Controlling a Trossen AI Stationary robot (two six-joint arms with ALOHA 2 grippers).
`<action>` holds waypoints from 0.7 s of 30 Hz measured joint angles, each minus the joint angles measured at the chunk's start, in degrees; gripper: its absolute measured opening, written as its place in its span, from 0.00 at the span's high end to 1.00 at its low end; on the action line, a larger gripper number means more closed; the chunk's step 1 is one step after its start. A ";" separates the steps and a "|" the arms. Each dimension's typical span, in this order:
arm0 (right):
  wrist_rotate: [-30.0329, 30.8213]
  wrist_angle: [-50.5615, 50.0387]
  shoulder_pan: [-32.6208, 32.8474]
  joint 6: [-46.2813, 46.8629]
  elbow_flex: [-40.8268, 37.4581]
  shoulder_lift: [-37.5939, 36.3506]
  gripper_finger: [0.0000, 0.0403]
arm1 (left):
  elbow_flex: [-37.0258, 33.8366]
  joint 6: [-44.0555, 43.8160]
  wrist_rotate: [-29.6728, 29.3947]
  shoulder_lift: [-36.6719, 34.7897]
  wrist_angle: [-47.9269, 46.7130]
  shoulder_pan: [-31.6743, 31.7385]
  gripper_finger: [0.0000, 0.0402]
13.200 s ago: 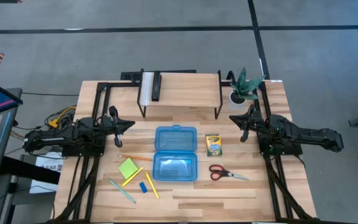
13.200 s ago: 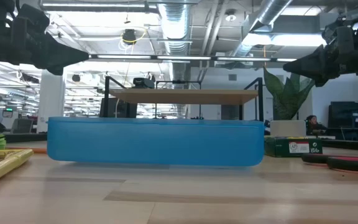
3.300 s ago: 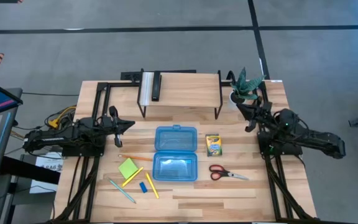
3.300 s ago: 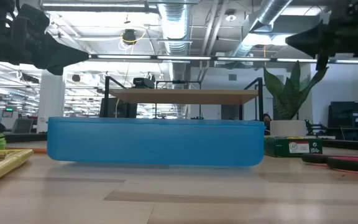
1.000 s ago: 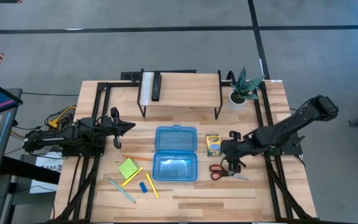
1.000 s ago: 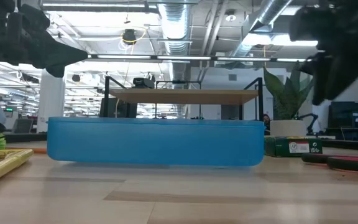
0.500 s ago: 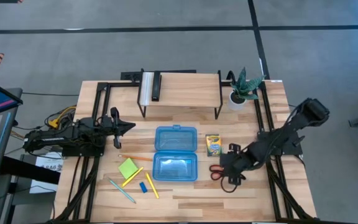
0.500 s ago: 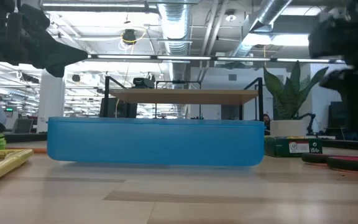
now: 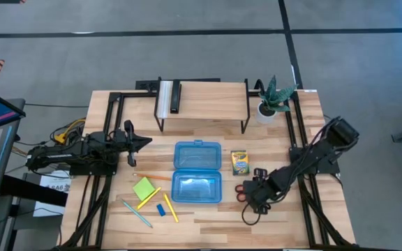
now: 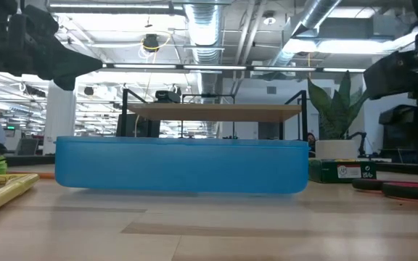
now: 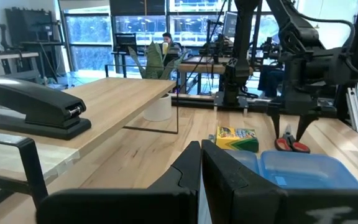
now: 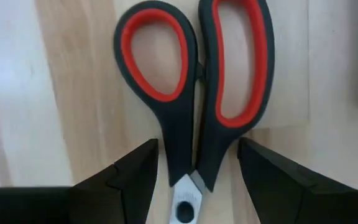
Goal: Pack school essentials
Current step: Put the black scissors into the blue supply box
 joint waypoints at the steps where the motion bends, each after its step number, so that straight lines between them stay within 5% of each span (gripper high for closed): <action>1: 0.03 0.01 0.02 0.03 0.06 0.59 0.38 | 0.00 -0.01 -0.01 0.02 0.00 0.00 0.99; 9: 0.01 -1.04 -1.36 -0.52 0.23 2.61 0.42 | 0.02 -0.02 -0.01 0.02 0.00 0.01 0.99; 21: -0.51 -0.67 -3.21 -3.44 -0.44 -1.57 0.75 | 0.01 -0.02 0.00 0.02 -0.01 0.02 0.99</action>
